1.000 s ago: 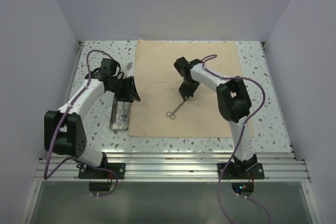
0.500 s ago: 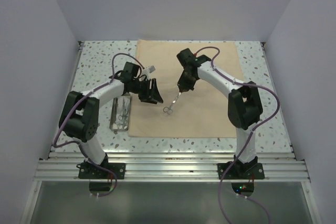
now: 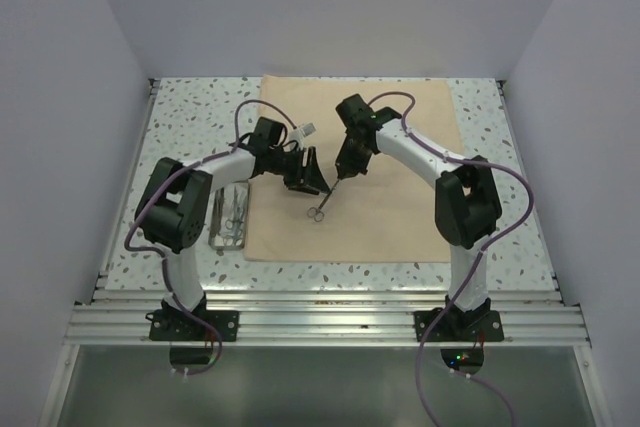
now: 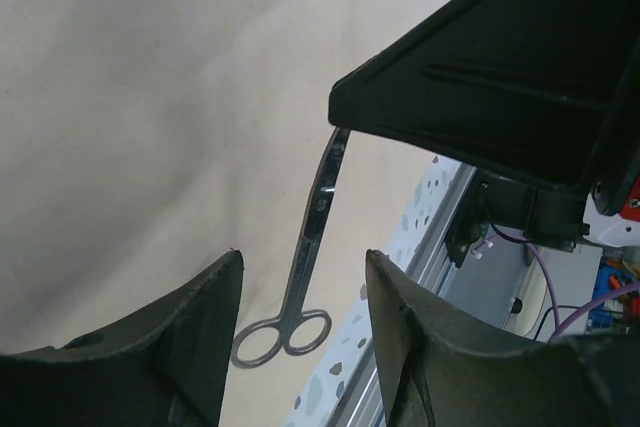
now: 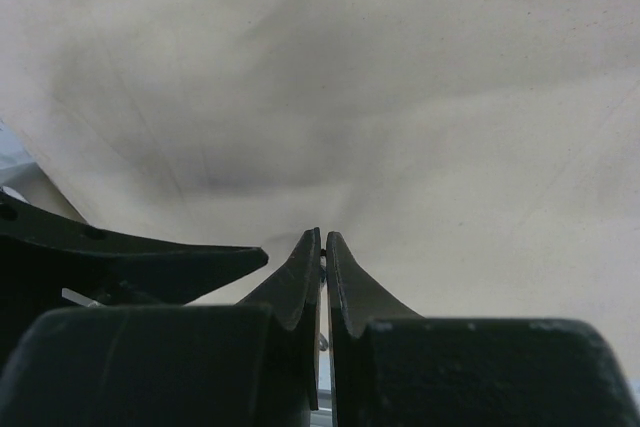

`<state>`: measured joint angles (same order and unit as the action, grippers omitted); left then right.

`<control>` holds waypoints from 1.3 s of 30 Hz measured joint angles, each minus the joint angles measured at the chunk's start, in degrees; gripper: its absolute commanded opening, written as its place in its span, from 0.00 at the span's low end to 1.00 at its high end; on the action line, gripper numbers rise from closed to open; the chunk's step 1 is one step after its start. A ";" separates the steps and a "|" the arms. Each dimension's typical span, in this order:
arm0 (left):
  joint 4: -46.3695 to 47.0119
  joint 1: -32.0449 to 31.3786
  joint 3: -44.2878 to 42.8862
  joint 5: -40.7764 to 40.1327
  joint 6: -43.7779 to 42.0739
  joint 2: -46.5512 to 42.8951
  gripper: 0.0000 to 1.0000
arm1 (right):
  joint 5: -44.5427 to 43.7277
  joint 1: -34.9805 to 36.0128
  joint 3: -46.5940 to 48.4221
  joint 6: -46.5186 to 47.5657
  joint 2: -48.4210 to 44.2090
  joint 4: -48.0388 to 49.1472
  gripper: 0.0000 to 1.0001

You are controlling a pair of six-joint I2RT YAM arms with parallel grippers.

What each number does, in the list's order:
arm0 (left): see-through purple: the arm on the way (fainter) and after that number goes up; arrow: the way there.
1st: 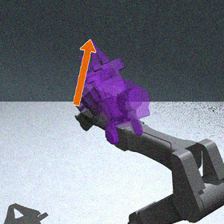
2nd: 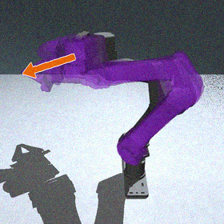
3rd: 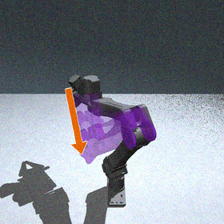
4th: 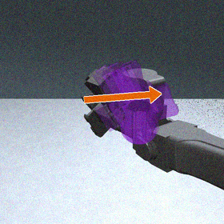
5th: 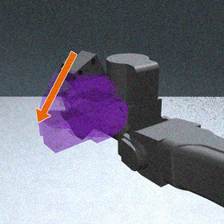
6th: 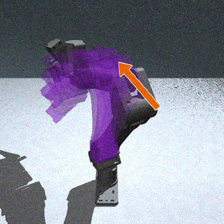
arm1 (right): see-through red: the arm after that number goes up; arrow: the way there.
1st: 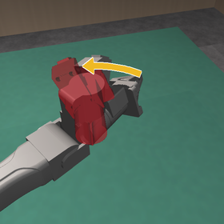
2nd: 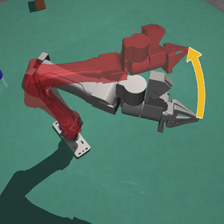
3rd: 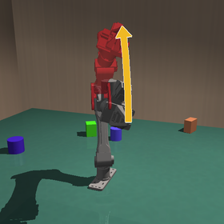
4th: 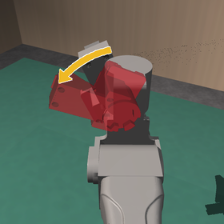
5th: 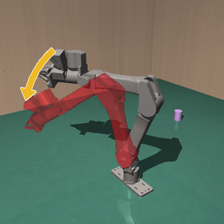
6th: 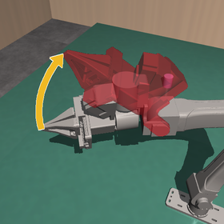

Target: Prepare the surgical pack

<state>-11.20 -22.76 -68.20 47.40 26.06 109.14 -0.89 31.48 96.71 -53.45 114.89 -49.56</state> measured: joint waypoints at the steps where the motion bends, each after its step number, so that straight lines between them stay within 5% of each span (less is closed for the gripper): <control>1: 0.31 -0.24 -0.33 0.33 0.02 0.33 0.56 | 0.42 0.00 -0.02 0.00 -0.02 0.04 0.00; 9: 1.27 -1.42 -1.14 1.55 0.35 3.34 0.47 | 1.20 0.09 -0.07 -0.07 -0.02 0.81 0.00; 15: 0.87 -1.75 -1.14 2.45 0.35 3.80 0.00 | 2.01 0.11 -0.09 -0.24 -0.02 1.36 0.00; 21: 0.35 -2.43 -1.84 3.69 -0.28 3.80 0.00 | 2.29 0.33 -0.20 -0.33 -0.11 2.43 0.00; 24: -3.30 -2.51 -3.30 1.49 -1.97 3.65 0.00 | 2.34 0.33 -0.22 -0.42 -0.11 2.51 0.21; 25: -5.25 -2.58 -4.02 -0.15 -2.95 3.41 0.00 | 2.38 0.33 -0.20 -0.46 -0.11 2.67 0.31; 29: -14.73 -1.88 -5.03 -12.35 -5.57 0.09 0.00 | 1.86 0.09 1.49 1.70 -0.11 -0.13 0.38; 39: -31.47 12.72 -1.11 -33.55 -9.42 -17.68 0.00 | 0.42 -0.92 4.11 8.46 -0.22 -2.36 0.41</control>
<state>-42.68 -10.04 -69.32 13.85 16.64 91.46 -0.47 30.57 100.82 -44.99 114.67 -51.92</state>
